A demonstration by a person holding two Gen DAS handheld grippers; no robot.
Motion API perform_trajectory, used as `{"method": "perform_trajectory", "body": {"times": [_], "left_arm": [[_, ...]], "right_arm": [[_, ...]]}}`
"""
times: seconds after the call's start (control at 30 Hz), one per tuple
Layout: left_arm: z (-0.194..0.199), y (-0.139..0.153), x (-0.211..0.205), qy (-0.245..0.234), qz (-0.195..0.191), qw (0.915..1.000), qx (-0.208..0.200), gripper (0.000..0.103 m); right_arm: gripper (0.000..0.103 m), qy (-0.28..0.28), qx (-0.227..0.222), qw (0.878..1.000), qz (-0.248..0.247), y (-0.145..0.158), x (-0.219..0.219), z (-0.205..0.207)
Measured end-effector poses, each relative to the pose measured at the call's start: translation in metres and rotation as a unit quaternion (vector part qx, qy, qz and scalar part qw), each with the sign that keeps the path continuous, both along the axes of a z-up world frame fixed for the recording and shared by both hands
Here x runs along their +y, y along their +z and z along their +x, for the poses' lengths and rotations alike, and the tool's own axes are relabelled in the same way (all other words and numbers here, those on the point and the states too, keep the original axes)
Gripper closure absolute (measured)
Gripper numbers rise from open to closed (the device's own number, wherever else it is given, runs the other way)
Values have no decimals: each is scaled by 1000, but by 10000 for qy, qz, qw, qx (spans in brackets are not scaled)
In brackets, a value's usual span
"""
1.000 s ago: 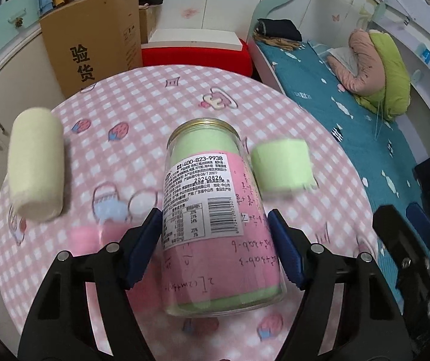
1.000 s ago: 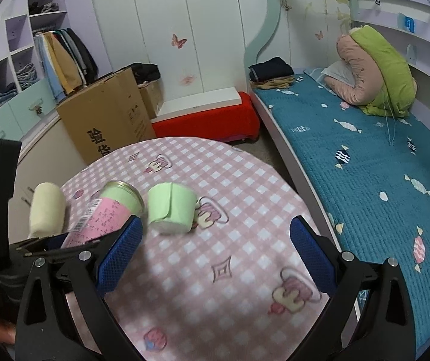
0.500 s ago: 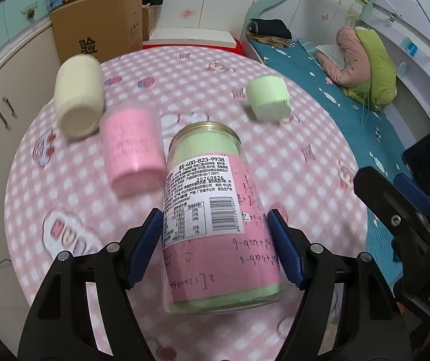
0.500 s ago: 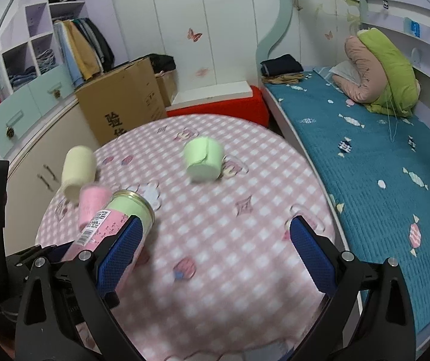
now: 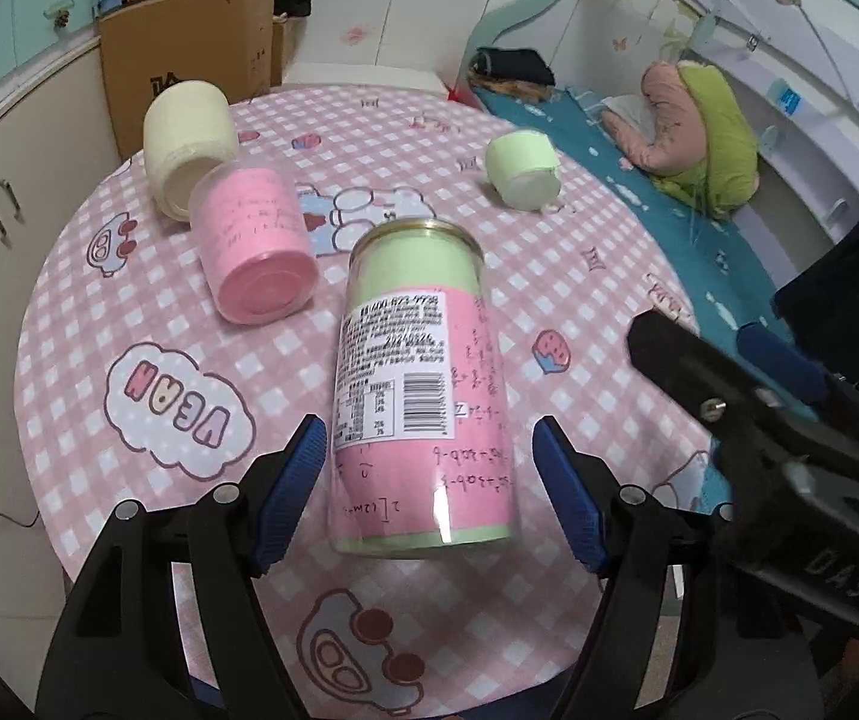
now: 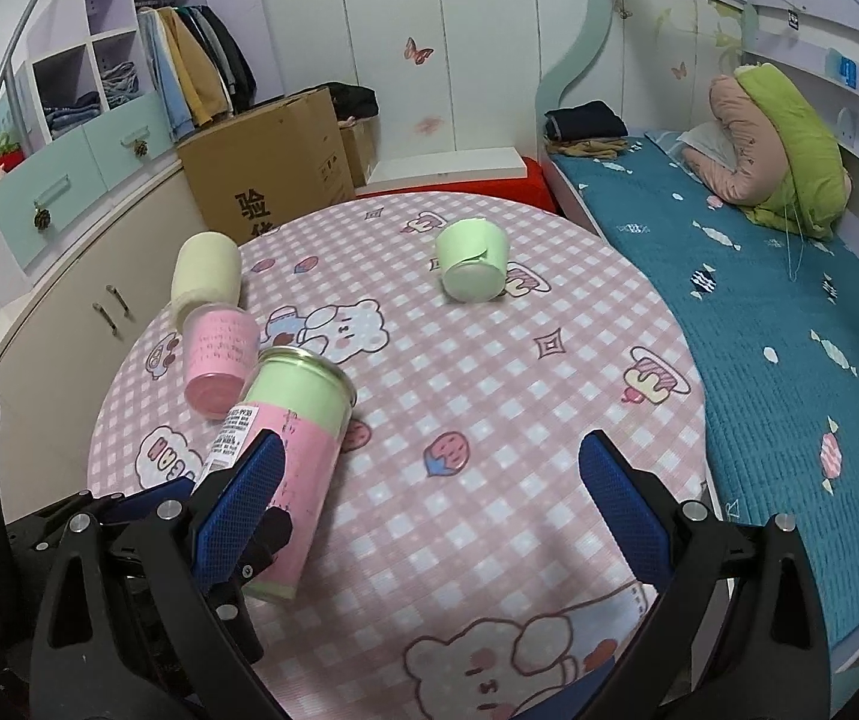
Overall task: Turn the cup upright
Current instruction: 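Lift the canister with the right gripper and rotate it upright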
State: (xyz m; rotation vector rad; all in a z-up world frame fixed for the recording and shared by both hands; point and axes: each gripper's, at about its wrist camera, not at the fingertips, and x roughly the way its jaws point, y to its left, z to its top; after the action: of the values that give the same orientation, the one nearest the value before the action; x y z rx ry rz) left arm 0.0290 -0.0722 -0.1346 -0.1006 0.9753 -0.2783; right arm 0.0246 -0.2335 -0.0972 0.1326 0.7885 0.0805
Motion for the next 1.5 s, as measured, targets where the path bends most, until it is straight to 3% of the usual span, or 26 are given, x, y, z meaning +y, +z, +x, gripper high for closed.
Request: {"method": "perform_trajectory", "body": {"times": [0.23,0.47,0.7,0.9,0.97,1.1,1.5], "left_arm": [[-4,13,25,-18,-173,9997,-196,14],[4,18,82,264,-414,9987,-153,13],[21,7,120,772,1,9969,-151,13],[36,-6,126,744,-66,9972,8,13],[40,-8,124,695,-31,9976,26,13],[47,-12,122,688,11,9976,64,13],[58,-13,117,690,-20,9976,85,13]], "right_arm": [[8,-12,159,9998,126,-1,12,9],[8,209,568,9972,448,-12,38,41],[8,485,1351,9838,1078,-44,57,77],[9,588,1698,9741,1376,-59,62,90],[21,612,1772,9713,1461,-61,62,92],[31,755,1775,9688,1555,-60,64,92],[31,726,1465,9810,1040,-49,66,96]]}}
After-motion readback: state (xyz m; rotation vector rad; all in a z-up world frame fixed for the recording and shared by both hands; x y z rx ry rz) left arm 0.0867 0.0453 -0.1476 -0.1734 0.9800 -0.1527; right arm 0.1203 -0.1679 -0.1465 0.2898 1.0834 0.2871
